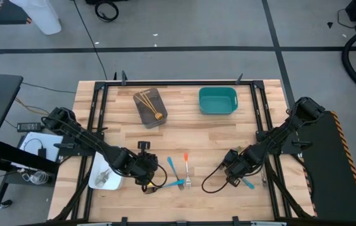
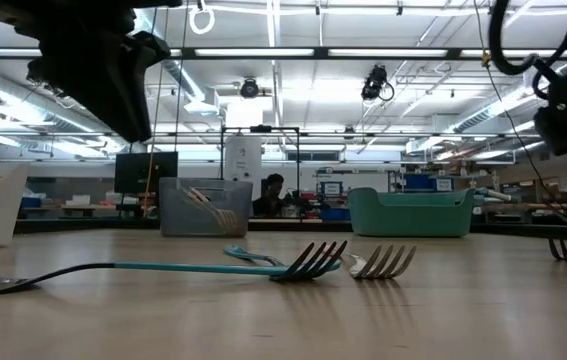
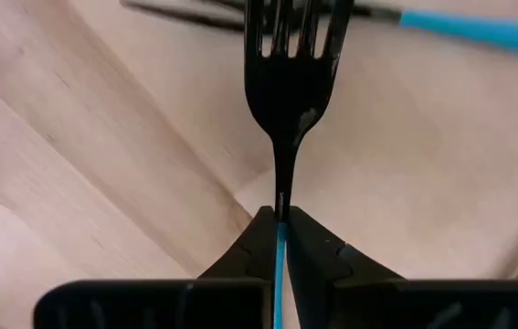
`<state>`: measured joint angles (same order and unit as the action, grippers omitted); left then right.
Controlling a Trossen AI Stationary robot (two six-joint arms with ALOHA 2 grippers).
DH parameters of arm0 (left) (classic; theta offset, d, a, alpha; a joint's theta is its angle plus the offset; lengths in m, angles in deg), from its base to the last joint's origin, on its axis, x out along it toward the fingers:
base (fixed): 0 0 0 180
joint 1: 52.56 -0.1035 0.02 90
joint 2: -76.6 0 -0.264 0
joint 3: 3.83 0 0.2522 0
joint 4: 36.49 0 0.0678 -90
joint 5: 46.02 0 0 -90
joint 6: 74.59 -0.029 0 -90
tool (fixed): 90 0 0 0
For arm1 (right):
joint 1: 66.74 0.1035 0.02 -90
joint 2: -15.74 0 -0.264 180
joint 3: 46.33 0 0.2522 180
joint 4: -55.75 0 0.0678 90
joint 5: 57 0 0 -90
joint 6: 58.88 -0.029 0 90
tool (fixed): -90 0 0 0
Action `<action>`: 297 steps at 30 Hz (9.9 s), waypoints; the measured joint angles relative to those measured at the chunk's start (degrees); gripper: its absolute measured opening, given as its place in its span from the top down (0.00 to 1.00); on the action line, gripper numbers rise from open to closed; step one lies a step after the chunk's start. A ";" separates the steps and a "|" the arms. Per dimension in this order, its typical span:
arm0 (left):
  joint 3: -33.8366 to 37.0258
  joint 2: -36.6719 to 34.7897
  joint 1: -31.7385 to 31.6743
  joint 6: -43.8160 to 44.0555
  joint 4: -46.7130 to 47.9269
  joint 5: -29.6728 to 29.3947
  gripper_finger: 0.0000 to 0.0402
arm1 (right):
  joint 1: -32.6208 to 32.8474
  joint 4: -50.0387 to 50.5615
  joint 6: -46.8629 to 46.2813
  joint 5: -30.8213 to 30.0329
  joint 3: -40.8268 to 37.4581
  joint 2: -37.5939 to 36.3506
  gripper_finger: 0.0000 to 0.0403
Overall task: Sort silverware by color (type)
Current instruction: Put the blue fork into the green bin
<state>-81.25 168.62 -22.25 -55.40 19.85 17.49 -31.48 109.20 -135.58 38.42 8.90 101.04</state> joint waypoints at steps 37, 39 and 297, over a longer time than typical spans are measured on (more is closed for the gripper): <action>0.00 0.21 -0.52 -6.74 -2.33 -5.34 0.81 | -25.58 10.22 33.81 -4.09 6.27 -0.07 0.94; 0.00 0.21 -0.52 -6.74 -2.35 -5.32 0.81 | -27.08 10.20 35.59 -4.12 6.27 -0.07 0.94; -0.02 0.21 -0.52 -3.39 -4.29 -5.19 0.81 | -27.56 -10.90 64.69 -21.23 7.35 0.00 0.95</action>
<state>-81.27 168.83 -22.78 -58.78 15.55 12.30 -59.04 98.29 -70.89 17.20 16.25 101.04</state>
